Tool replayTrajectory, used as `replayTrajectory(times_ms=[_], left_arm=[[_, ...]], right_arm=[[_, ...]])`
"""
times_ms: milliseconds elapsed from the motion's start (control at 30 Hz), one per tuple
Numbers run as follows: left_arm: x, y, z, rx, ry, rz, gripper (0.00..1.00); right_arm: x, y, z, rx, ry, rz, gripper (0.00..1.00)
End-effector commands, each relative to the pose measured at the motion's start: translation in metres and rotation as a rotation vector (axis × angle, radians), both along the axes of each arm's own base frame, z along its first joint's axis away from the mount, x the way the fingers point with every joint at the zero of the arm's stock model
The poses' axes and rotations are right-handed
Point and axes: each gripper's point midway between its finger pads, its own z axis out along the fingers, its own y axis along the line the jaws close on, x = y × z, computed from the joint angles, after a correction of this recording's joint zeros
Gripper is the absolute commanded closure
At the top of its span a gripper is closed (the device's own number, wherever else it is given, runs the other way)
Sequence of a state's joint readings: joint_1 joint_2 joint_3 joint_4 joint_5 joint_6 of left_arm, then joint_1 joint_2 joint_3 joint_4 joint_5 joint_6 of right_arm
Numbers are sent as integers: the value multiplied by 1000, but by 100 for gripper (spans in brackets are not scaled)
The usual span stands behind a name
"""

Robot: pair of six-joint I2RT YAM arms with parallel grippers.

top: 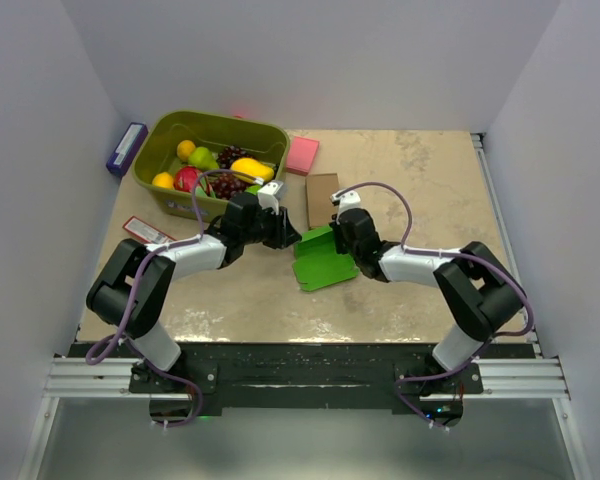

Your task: Fold the paper box

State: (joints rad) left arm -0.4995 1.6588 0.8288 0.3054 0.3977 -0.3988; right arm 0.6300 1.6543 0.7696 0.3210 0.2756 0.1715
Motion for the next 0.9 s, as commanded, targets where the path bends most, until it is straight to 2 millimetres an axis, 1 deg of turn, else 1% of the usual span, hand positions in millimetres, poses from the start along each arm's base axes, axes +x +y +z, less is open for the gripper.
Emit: replayTrajectory(times_ms=[0,33,67,133,200,300,467,500,567,600,667,700,733,767,800,833,867], left_arm=[[-14,9,-20,54,61,-18,70],[-14,9,-20,53,61,-15,70],[-14,9,-20,51,59,-13,71],[-14,9,-18,47,52,-9,71],[-14,10,-18,47,51,-6,71],[-14,10,-18,39,53,-5,71],[-16,10,-21,33,54,-1,71],[-16,10,-20,30,53,2,71],[-17,11,-20,27,46,9,71],[-17,11,-17,20,39,13,71],[-18,10,-14,6,21,6,71],[-17,9,-10,0,6,-1,68],[-16,9,-7,-4,-3,-3,59],[-13,8,-2,-11,-23,2,52],[-11,8,5,-17,-45,5,47],[-10,8,9,-20,-56,7,39],[-8,9,16,-24,-77,16,36]], right_arm=[[6,0,1,-55,-16,-98,100],[5,-4,-2,-81,-11,-127,100],[6,-2,-1,-85,-15,-137,100],[5,-9,-4,-118,-12,-185,100],[4,-12,-5,-133,-10,-209,100],[4,-17,-6,-136,-8,-263,100],[3,-16,-9,-96,1,-322,100],[1,-21,-13,-107,14,-342,100],[1,-21,-14,-93,21,-370,100],[0,-25,-17,-105,27,-388,100],[-1,-23,-17,-94,29,-386,100],[1,-17,-16,-69,24,-362,100],[1,-13,-12,-66,16,-332,100],[-4,-10,-13,-67,16,-306,100],[-3,-6,-10,-55,5,-291,100],[-6,-4,-7,-55,5,-258,100],[-8,-1,-5,-54,3,-238,100]])
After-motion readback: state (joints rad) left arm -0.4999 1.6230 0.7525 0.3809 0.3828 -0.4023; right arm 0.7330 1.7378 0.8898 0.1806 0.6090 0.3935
